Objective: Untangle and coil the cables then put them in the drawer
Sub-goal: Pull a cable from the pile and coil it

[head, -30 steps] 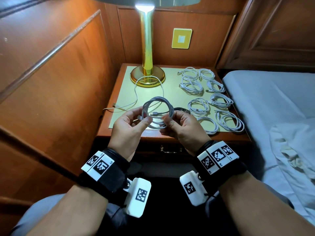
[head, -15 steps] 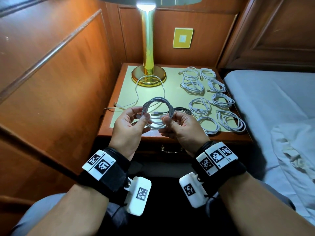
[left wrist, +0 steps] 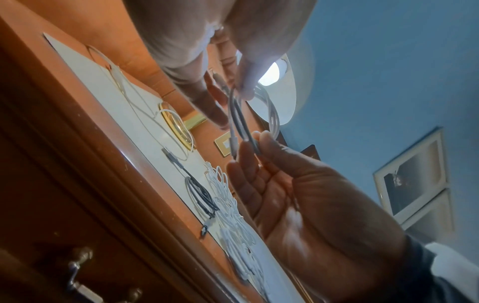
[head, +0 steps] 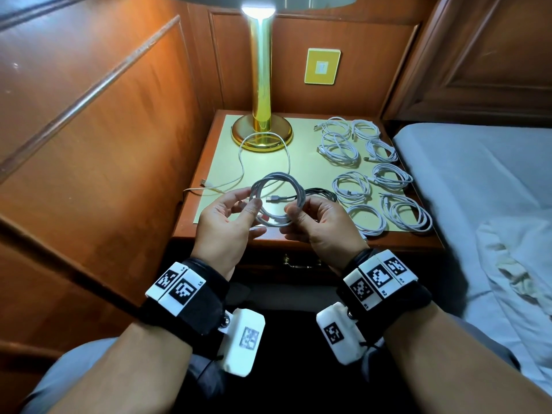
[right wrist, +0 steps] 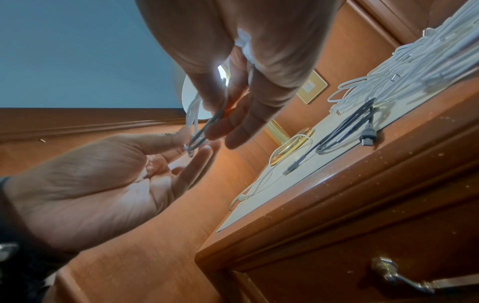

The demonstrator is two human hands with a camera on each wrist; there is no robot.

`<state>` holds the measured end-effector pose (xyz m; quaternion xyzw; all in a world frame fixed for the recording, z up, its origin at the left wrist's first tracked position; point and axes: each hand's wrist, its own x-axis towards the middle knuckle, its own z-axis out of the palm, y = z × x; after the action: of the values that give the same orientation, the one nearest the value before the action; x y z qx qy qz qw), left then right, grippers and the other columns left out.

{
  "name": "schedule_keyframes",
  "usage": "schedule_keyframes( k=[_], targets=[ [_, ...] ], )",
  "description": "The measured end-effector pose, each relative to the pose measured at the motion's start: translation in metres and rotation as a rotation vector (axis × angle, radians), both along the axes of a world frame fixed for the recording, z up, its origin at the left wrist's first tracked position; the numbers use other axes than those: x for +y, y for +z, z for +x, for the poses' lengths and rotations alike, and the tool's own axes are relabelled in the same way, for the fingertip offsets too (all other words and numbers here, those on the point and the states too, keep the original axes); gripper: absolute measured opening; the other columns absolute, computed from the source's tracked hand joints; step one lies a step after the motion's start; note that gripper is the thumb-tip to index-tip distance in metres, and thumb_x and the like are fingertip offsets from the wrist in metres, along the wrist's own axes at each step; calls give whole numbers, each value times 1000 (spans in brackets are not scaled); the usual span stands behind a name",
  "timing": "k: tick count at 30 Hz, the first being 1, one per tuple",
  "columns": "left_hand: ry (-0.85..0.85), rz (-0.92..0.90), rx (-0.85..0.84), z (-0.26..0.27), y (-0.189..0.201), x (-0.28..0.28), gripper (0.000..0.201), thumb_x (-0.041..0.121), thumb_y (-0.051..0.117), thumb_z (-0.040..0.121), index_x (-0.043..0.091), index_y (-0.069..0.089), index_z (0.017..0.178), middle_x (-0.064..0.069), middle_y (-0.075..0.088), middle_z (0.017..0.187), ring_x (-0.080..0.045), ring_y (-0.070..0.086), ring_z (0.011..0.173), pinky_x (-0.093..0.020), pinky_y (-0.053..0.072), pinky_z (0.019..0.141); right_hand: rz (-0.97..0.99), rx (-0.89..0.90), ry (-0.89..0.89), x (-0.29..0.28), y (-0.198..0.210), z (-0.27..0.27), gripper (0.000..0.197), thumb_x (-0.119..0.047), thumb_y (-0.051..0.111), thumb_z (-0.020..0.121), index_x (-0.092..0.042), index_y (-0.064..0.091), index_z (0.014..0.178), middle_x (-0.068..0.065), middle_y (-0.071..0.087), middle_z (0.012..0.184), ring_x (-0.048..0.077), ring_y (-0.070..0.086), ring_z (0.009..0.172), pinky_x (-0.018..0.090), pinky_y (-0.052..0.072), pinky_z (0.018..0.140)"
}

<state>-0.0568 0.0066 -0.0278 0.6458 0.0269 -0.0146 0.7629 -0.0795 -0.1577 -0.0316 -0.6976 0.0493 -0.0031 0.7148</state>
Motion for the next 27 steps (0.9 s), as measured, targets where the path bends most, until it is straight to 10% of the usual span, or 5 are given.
schedule_keyframes(
  k=[9, 19, 27],
  targets=[
    [5, -149, -22, -5, 3, -7, 23, 10, 71, 84, 7, 61, 104, -22, 71, 97, -36, 71, 90, -55, 56, 92, -68, -3, 42, 7, -4, -2, 8, -17, 68, 93, -11, 72, 91, 11, 76, 82, 26, 75, 79, 41, 60, 82],
    [-106, -54, 34, 3, 3, 0, 11, 10, 48, 103, 13, 56, 111, 1, 61, 70, -13, 59, 72, -39, 51, 82, 133, 40, 109, 8, -1, -2, 21, -10, 60, 96, 7, 65, 108, 14, 70, 86, 18, 69, 73, 34, 60, 78],
    [-193, -40, 54, 3, 9, 6, 12, 11, 47, 104, 11, 58, 109, 0, 54, 64, -14, 56, 64, -31, 52, 64, 279, 136, 188, 8, 7, -4, 10, -10, 56, 98, -7, 65, 101, 11, 69, 91, 22, 68, 82, 32, 58, 73]
  ],
)
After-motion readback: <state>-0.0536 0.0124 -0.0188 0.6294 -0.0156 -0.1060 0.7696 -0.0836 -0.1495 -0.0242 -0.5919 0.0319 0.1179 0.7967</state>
